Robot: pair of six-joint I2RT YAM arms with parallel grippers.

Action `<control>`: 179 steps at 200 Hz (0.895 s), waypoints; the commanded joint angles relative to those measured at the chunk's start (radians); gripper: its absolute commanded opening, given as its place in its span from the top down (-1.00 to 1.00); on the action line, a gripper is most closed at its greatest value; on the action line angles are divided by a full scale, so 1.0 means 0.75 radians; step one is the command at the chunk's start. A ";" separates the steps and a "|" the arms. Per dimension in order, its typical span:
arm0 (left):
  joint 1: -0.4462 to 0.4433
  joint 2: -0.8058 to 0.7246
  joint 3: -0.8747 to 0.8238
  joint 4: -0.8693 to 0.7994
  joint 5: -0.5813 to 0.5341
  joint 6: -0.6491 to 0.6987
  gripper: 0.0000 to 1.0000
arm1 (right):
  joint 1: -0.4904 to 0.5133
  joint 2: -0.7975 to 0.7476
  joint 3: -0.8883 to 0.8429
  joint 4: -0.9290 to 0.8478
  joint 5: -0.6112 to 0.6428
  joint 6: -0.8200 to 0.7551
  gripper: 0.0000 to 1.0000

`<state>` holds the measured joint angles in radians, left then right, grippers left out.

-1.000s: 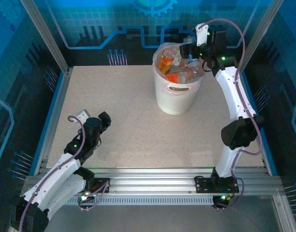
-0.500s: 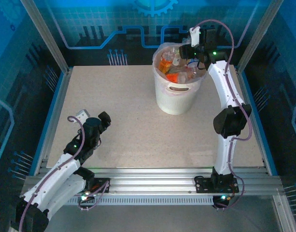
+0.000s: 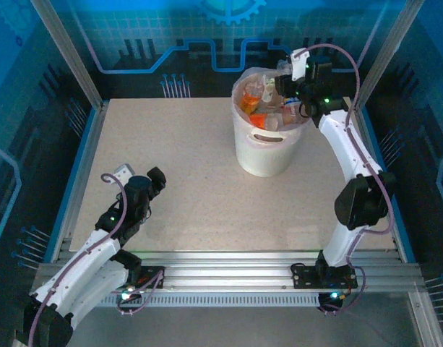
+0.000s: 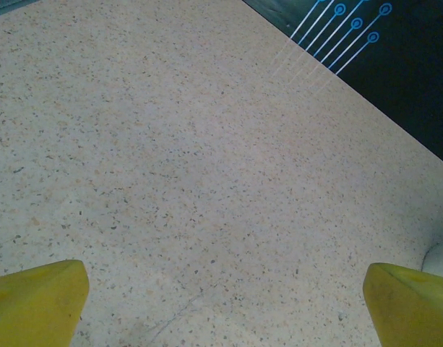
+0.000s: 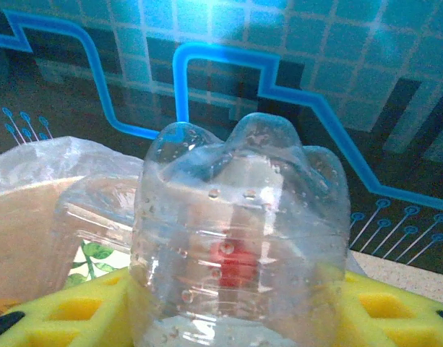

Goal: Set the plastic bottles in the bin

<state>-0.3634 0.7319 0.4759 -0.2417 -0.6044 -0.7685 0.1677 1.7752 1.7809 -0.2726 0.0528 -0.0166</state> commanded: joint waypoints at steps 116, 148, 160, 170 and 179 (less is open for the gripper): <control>0.008 -0.016 0.069 -0.030 0.005 0.057 -0.98 | -0.001 -0.122 -0.464 0.398 0.047 -0.062 -0.19; 0.008 -0.019 0.076 -0.034 0.008 0.059 -0.98 | 0.004 -0.196 -0.473 0.381 0.036 -0.050 -0.32; 0.008 -0.019 0.077 -0.030 0.010 0.063 -0.98 | 0.010 -0.231 -0.467 0.361 0.018 -0.052 -0.50; 0.008 -0.019 0.081 -0.026 0.012 0.067 -0.98 | 0.012 -0.258 -0.453 0.337 0.006 -0.052 -0.72; 0.008 -0.019 0.083 -0.022 0.015 0.069 -0.98 | 0.019 -0.279 -0.435 0.308 -0.001 -0.055 -0.85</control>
<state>-0.3634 0.7307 0.5030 -0.2558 -0.6041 -0.7490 0.1692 1.6260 1.4483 0.0486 0.0681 -0.0551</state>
